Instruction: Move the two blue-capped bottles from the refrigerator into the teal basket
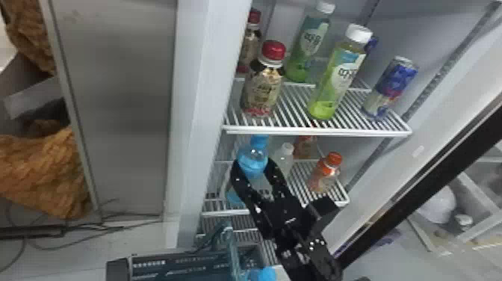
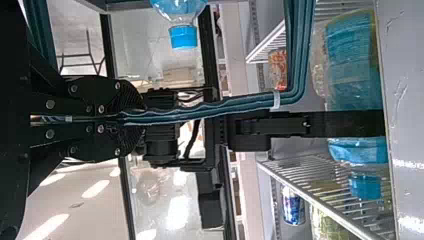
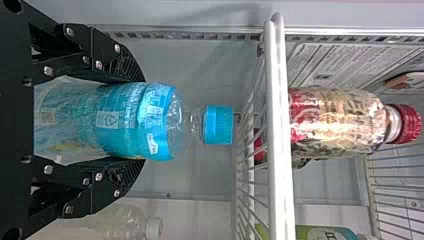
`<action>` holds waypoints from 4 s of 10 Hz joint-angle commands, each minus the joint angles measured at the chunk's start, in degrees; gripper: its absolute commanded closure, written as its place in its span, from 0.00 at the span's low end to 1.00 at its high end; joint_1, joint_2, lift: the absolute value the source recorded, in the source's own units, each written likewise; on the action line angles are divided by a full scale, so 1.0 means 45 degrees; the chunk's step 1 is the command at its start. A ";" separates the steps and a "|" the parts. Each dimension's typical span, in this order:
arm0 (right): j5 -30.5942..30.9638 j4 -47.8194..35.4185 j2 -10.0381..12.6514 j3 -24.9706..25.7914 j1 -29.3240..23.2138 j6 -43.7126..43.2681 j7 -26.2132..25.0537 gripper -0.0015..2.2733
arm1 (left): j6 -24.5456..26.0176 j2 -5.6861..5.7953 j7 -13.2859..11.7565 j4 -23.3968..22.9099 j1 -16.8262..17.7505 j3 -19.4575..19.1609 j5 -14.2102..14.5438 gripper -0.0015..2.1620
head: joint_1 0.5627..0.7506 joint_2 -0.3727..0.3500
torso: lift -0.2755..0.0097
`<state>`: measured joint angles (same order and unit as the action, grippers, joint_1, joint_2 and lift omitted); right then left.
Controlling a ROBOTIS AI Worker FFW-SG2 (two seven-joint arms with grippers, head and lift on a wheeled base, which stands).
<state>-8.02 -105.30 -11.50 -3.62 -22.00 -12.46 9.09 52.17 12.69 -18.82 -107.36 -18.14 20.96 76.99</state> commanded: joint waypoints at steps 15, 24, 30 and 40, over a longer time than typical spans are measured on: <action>-0.1108 -0.6584 0.0211 0.1897 -0.5578 0.3517 0.0987 0.28 | 0.0063 0.0011 0.0002 0.0000 0.0000 0.0049 -0.0038 0.51 | 0.70 0.03 | 0.42; -0.2807 -0.8397 0.0133 0.2385 -0.6890 0.7392 0.1534 0.28 | 0.0063 0.0031 0.0002 0.0000 0.0000 0.0049 -0.0058 0.51 | 0.70 0.03 | 0.42; -0.2807 -0.6834 0.0172 0.2542 -0.5859 0.7830 0.2999 0.17 | 0.0063 0.0031 0.0002 0.0000 0.0000 0.0069 -0.0038 0.51 | 0.70 0.03 | 0.42; -0.0639 -0.7678 0.0915 0.3089 -0.6890 0.2424 0.1632 0.15 | 0.0063 -0.0008 0.0002 0.0000 -0.0031 0.0049 -0.0038 0.51 | 0.70 0.03 | 0.42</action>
<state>-12.35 -139.19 -7.55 10.28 -52.33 1.07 16.89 52.45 12.72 -18.81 -107.37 -18.23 21.18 76.82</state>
